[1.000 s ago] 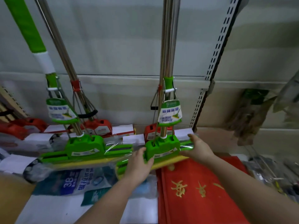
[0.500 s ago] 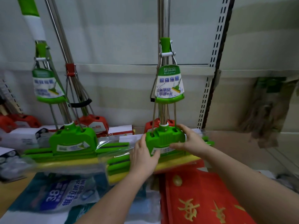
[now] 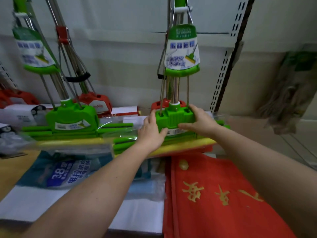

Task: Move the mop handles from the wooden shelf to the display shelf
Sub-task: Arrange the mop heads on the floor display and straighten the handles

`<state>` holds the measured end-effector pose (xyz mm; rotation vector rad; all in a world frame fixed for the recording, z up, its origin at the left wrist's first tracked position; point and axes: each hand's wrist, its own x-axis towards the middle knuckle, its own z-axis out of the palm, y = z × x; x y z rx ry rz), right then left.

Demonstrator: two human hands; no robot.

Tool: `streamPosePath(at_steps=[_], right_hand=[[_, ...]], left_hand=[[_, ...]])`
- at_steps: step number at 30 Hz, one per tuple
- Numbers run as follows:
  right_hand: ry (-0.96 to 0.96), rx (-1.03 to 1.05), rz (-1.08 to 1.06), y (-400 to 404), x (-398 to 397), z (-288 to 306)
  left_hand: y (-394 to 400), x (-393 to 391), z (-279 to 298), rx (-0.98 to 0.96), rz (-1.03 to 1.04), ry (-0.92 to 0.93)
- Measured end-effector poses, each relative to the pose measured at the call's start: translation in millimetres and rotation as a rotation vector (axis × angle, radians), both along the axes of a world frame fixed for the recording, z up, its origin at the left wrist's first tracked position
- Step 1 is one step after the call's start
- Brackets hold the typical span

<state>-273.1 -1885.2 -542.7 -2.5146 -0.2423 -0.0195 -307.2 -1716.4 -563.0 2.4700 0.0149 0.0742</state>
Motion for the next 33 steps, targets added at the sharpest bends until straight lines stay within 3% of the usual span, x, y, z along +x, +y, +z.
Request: streamPosePath(at_steps=[17, 33], right_hand=[[-0.157, 0.133, -0.123, -19, -42, -19], [-0.156, 0.069, -0.208, -77, -34, -8]], left_hand=[[-24, -12, -6, -0.102, -0.034, -0.085], [-83, 6, -4, -0.165, -0.126, -0.03]])
